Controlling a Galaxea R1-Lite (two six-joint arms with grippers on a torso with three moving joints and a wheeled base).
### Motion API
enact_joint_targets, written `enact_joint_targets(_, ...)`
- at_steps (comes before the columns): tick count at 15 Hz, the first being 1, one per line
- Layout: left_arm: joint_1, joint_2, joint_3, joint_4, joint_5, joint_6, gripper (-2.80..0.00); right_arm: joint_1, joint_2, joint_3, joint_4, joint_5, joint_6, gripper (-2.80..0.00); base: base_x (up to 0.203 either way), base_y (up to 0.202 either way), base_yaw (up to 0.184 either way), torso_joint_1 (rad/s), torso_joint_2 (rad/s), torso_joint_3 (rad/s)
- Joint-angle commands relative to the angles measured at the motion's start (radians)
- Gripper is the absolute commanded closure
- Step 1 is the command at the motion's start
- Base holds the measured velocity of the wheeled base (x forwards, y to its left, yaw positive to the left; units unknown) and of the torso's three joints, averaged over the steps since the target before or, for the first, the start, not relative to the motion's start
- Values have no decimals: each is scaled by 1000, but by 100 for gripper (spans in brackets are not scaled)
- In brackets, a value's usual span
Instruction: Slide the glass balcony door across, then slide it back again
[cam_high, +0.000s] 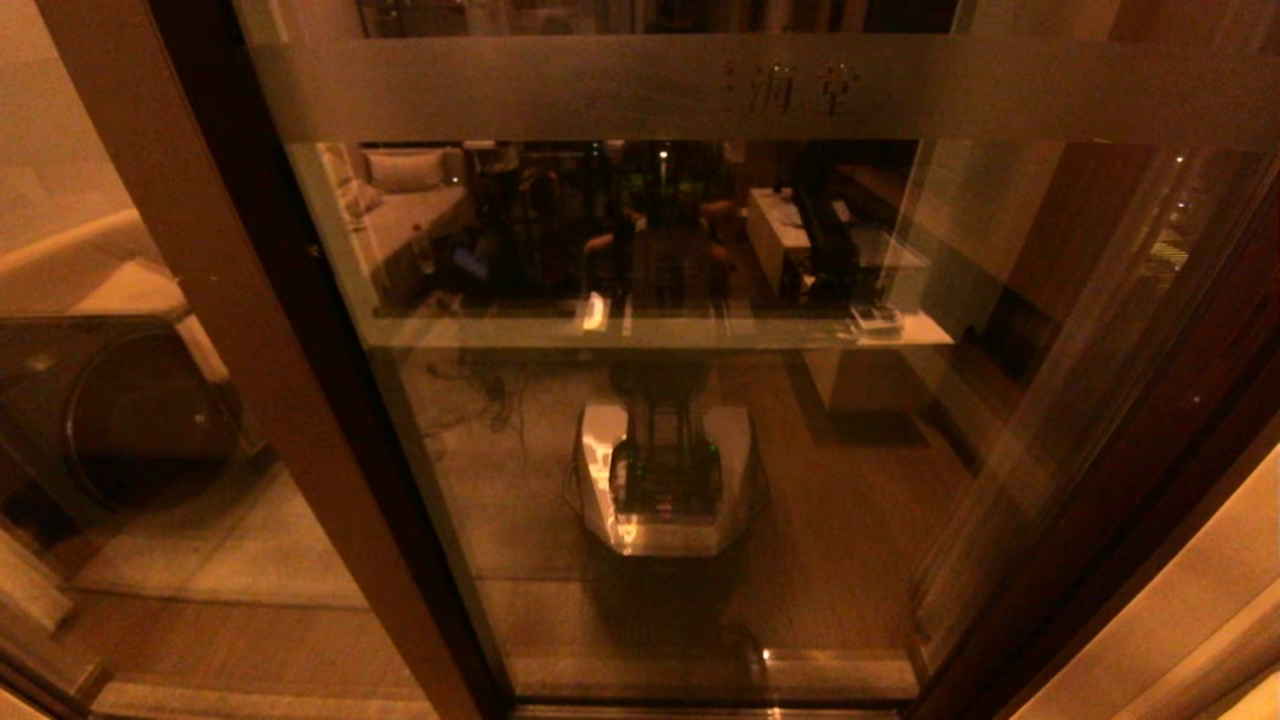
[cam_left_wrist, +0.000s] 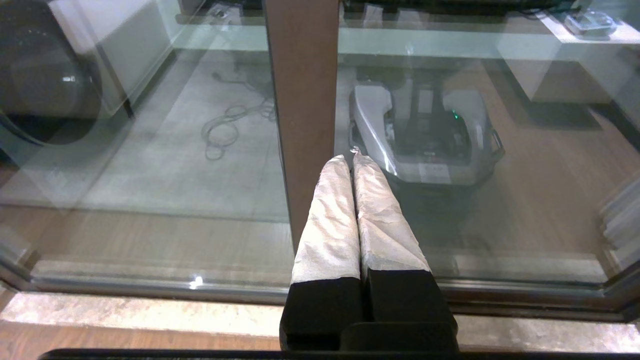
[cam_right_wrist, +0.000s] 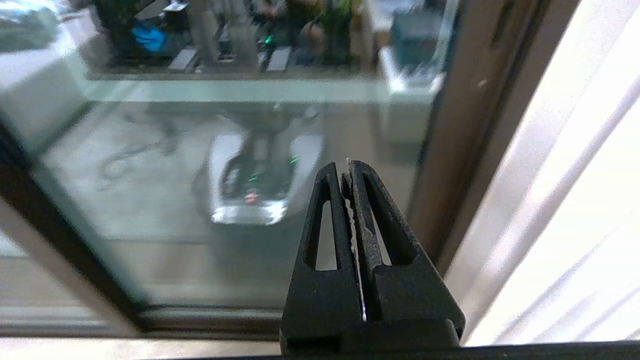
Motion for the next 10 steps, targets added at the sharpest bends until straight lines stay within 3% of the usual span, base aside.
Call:
enact_joint_targets(1,0,0,0,0,0,0,0,-9,-126,61,14,-2,-67,0,0,0,0,0,0,0)
enact_joint_targets(3,0,0,0,0,0,0,0,-11,-133,124,18,-6,-92,0,0,0,0,0,0,0)
enact_joint_targets(6,0,0,0,0,0,0,0,-12,-133,324,-17,1,-104,0,0,0,0,0,0,0)
enact_joint_targets(10,0,0,0,0,0,0,0,-12,-133,658,-352,-1,-104,0,0,0,0,0,0,0)
